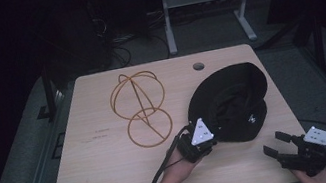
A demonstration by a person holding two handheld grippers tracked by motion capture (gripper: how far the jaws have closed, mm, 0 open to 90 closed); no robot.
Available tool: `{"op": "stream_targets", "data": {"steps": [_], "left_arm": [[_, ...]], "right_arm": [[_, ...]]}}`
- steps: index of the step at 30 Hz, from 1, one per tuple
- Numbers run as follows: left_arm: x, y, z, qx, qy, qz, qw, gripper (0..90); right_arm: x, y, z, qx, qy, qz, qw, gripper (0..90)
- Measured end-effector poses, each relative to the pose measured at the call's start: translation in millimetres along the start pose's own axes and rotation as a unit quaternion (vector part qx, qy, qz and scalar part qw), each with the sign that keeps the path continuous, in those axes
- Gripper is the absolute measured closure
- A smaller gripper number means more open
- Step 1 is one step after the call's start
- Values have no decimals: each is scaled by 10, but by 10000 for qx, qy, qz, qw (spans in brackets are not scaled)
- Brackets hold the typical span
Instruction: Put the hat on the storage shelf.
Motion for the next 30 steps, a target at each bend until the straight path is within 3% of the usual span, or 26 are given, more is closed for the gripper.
{"op": "stream_targets", "data": {"steps": [3,9,11,12,20,21,25,26,30], "left_arm": [[-22,-9,8,-102,32,-81,9999,853],[-118,-45,54,-363,130,-328,9987,854],[-134,-50,57,-399,135,-373,9984,854],[-164,-55,71,-492,179,-457,9976,854],[-194,-59,54,-517,242,-530,9970,854],[-192,-58,41,-467,276,-500,9973,855],[-180,-53,18,-457,315,-510,9972,855],[-176,-52,8,-444,319,-505,9972,855],[-168,-47,-28,-404,384,-519,9971,855]], "right_arm": [[27,-8,-5,36,-3,-12,10000,219],[93,-82,-61,435,-43,-232,9988,211],[96,-90,-75,467,-45,-230,9986,210],[99,-110,-99,649,-139,-293,9974,210],[114,-234,-149,974,-149,-444,9941,209],[135,-278,-172,1157,-148,-473,9920,212],[183,-320,-199,1437,-226,-452,9883,211],[228,-338,-220,1667,-247,-422,9848,212],[304,-349,-267,1905,-195,-382,9808,223]]}}
Point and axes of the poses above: each handheld gripper's, and its own axes: x roughly forward along the jaws, y roughly out of its underside, z roughly to its left, the point moved 3 cm from there along x, roughly forward along the jaws, and after that the axes turned 15 degrees about x, right-handed, at the moved point
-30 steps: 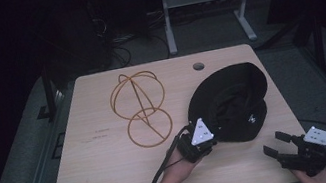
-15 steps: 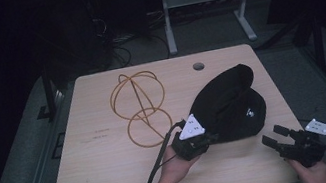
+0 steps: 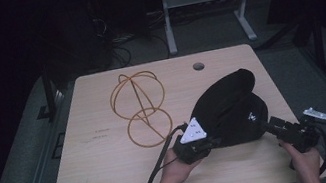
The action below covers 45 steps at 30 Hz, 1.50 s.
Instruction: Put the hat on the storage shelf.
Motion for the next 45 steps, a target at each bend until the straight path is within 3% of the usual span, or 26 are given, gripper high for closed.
{"op": "stream_targets", "data": {"steps": [6,11,15,16,18,23,34,45], "left_arm": [[29,15,-46,71,124,-4,9999,855],[55,8,-54,121,154,-1,9998,857],[72,2,-69,158,189,3,9997,858],[69,0,-69,181,183,0,9997,857],[55,7,-76,278,158,95,9994,857],[33,15,-88,298,171,134,9993,842],[-13,20,-140,574,127,355,9976,773],[-70,52,-133,540,59,386,9978,726]], "right_arm": [[108,-4,-44,445,29,202,9988,264],[172,5,-76,615,47,339,9975,512],[241,28,-42,495,61,409,9979,786],[254,38,-40,372,182,416,9983,820],[268,45,-44,348,161,435,9983,866],[214,36,0,186,101,292,9993,878],[79,-75,140,51,-176,-75,9998,880],[12,-216,364,-182,-477,-259,9984,880]]}}
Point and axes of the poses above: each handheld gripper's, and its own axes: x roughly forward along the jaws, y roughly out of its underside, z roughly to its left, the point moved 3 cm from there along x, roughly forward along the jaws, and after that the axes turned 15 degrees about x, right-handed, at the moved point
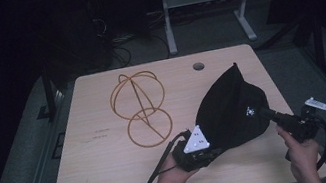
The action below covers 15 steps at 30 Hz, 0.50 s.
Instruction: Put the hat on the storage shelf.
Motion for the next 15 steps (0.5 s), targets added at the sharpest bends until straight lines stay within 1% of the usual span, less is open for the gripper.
{"op": "stream_targets", "data": {"steps": [1,2,4,5,6,7,9,12,13,14,15], "left_arm": [[-8,9,-5,1,5,-13,10000,720],[-8,9,-5,1,5,-13,10000,713],[-14,22,-10,-5,3,-5,10000,693],[-19,33,-13,-57,19,-22,10000,688],[-22,38,-13,-57,12,-25,10000,682],[-22,38,-13,-57,12,-25,10000,676],[-46,43,-11,-92,-5,-21,10000,663],[-64,47,-4,-91,-11,-28,10000,654],[-83,53,-2,-102,-20,0,9999,639],[-83,53,-2,-102,-20,0,9999,627],[-91,62,0,-96,-27,25,9999,619]], "right_arm": [[-6,-30,50,-72,-54,-10,10000,880],[-6,-30,50,-72,-54,-10,10000,880],[-8,-67,113,-113,-94,4,9999,880],[-8,-81,133,-138,-108,3,9998,880],[-8,-95,154,-161,-122,10,9998,880],[-8,-95,154,-161,-122,10,9998,880],[2,-131,211,-258,-130,35,9996,880],[8,-153,247,-289,-151,46,9995,880],[14,-181,286,-346,-151,46,9993,880],[14,-181,286,-346,-151,46,9993,880],[11,-212,317,-419,-149,36,9990,880]]}}
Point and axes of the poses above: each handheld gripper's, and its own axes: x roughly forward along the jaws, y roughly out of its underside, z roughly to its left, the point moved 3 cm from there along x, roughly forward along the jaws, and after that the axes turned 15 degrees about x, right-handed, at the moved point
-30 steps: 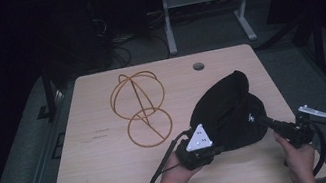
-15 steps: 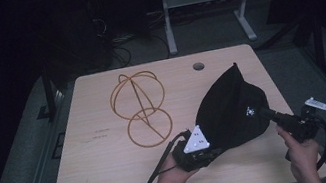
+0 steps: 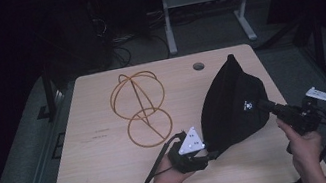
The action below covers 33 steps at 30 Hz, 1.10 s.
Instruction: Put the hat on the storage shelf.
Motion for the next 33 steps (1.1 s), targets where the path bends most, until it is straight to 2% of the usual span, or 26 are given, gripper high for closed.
{"op": "stream_targets", "data": {"steps": [9,19,23,27,28,33], "left_arm": [[-70,93,-33,12,28,152,9999,587],[-197,236,-20,-54,-40,225,9997,557],[-237,299,-16,-68,-31,305,9995,544],[-269,355,-9,-128,-8,290,9995,525],[-285,381,-7,-168,63,282,9994,525],[-332,419,3,-269,104,213,9994,503]], "right_arm": [[-31,-160,108,-185,1,-10,9998,880],[-64,-340,307,-674,86,36,9977,880],[-57,-369,348,-742,99,73,9972,880],[-41,-391,392,-843,146,137,9962,880],[-39,-404,411,-872,152,171,9959,880],[-31,-416,439,-856,109,176,9961,879]]}}
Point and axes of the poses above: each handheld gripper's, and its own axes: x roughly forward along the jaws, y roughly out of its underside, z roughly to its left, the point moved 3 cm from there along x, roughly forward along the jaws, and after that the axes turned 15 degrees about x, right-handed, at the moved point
